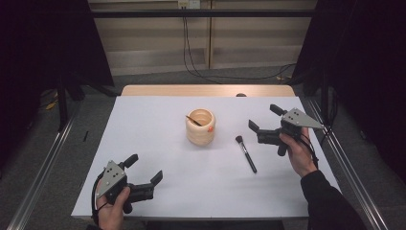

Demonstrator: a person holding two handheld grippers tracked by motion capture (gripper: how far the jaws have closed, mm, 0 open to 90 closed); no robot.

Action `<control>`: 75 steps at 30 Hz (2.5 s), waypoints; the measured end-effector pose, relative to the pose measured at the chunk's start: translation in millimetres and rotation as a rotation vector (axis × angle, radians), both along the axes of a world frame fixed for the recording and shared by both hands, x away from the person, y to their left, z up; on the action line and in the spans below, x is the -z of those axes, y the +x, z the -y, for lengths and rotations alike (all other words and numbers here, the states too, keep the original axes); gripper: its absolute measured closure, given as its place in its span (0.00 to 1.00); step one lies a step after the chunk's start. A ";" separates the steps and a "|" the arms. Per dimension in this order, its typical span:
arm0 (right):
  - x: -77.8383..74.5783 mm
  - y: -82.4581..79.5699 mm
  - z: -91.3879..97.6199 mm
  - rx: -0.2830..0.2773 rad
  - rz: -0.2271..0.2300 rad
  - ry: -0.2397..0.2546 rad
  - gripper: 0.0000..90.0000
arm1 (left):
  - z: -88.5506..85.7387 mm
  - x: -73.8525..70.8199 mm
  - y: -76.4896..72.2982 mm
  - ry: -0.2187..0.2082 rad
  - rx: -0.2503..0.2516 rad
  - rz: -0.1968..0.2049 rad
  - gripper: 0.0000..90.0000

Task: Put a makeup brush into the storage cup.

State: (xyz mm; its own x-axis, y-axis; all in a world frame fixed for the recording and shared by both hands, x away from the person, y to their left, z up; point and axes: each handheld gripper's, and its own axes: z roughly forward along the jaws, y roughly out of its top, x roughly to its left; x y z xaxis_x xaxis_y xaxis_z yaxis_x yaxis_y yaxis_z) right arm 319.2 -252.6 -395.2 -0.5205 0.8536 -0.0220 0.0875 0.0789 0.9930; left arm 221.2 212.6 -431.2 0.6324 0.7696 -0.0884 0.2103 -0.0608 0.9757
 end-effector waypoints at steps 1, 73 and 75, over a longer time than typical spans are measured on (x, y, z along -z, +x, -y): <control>-0.5 2.0 -1.7 0.004 0.003 0.003 0.03 | -0.1 -0.1 -0.1 0.003 -0.005 0.002 0.01; 15.4 63.7 -31.6 -0.127 -0.891 -0.410 0.51 | -12.6 5.5 6.4 -0.009 -0.029 -0.018 0.01; 17.6 66.1 -31.5 -0.121 -0.909 -0.419 0.53 | -12.0 5.3 6.0 -0.007 -0.032 -0.016 0.01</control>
State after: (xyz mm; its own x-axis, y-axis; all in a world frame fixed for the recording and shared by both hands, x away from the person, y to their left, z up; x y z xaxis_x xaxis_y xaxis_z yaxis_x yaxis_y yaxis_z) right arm 385.2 -221.0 -412.8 -0.5721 0.8082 0.1400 0.7658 0.4651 0.4441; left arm 227.2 224.6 -436.6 0.6058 0.7888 -0.1042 0.2280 -0.0466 0.9725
